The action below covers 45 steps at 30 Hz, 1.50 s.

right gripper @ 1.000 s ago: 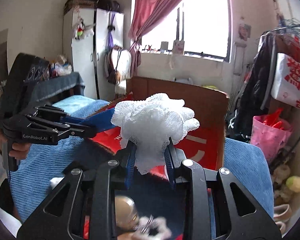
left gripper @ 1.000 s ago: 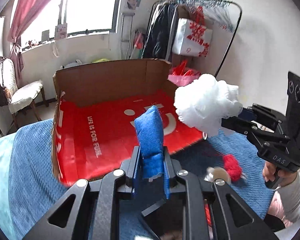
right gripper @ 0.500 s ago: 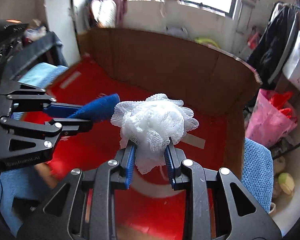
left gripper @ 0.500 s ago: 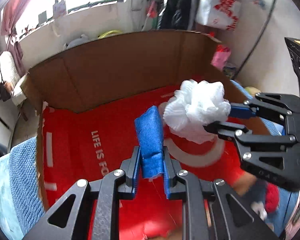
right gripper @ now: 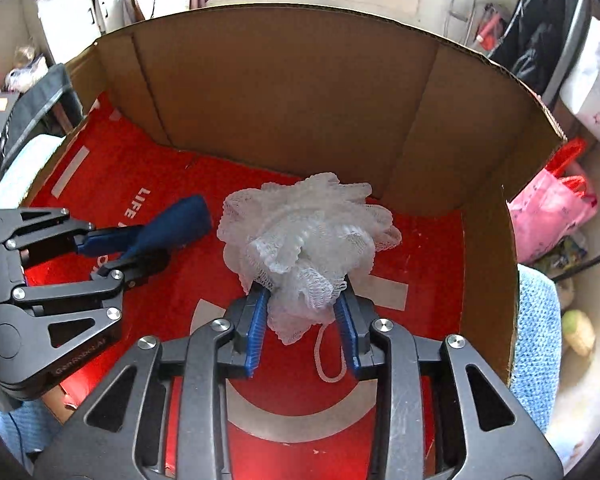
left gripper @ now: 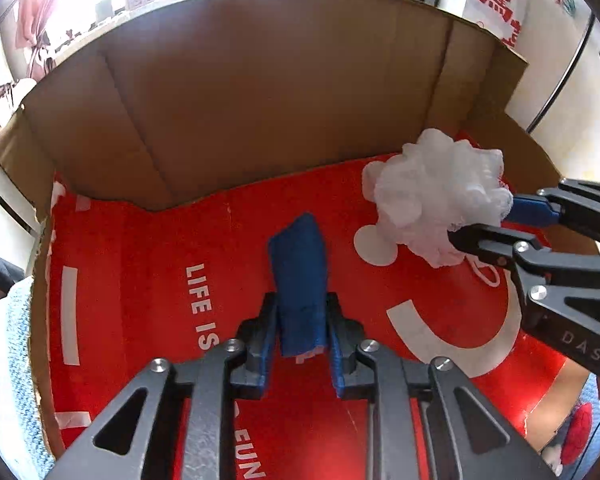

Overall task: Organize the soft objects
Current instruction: 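Open the left tool to drop the blue cloth while the right tool releases the puff, then withdraw both tools from the box back toward the remaining items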

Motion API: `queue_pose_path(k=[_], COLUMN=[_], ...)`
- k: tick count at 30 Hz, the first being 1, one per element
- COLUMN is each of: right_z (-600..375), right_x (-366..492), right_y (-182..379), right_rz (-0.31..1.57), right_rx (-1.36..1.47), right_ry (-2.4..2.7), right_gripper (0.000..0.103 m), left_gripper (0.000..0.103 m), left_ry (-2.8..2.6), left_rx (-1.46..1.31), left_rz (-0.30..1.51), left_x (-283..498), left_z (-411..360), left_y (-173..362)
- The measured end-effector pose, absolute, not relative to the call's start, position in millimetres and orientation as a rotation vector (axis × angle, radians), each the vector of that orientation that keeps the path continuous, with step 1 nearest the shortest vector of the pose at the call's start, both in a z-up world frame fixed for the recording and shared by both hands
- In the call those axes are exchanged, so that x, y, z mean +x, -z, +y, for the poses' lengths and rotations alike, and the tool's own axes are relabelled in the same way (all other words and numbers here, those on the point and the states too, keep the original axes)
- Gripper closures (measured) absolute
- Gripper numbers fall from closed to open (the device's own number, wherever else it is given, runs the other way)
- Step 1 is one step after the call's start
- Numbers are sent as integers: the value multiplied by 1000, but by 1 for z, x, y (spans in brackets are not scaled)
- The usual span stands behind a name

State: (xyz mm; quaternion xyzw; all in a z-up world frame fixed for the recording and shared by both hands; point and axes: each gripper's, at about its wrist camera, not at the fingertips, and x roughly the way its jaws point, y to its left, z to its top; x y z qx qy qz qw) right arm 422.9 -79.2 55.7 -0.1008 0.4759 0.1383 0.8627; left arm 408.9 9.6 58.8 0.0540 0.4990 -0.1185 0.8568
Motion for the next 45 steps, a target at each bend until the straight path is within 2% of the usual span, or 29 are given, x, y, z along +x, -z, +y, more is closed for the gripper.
queue_pose_path(k=[3, 6, 12, 17, 24, 28, 31, 38, 42, 45], right_z=[-79, -81, -83, -83, -83, -91, -95, -107, -118, -121], right_x=[424, 424, 425, 430, 426, 421, 414, 395, 372, 351], right_y=[-57, -56, -58, -58, -67, -73, -82, -107, -129, -144], right_rz=[1006, 1015, 1015, 1020, 997, 987, 963, 908, 857, 805], right_rx=[-179, -184, -179, -180, -153, -135, -132, -96, -75, -88], right_ry=[-302, -298, -298, -291, -283, -278, -273, -262, -270, -263], right_gripper=[62, 59, 46, 42, 34, 32, 27, 25, 17, 16], left_gripper=[75, 69, 50, 36, 27, 18, 11, 6, 4, 2], left_ry=[248, 238, 237, 227, 206, 198, 191, 194, 195, 208], left_rx=[98, 108, 109, 132, 148, 151, 141, 93, 79, 51], left_rz=[1050, 1055, 1052, 1029, 1001, 955, 922, 863, 805, 766], left_x=[411, 409, 408, 407, 397, 385, 376, 351, 328, 311], left_z=[13, 14, 13, 2, -2, -3, -4, 1, 7, 16], left_y=[-58, -55, -55, -56, -66, -80, -90, -118, -147, -162])
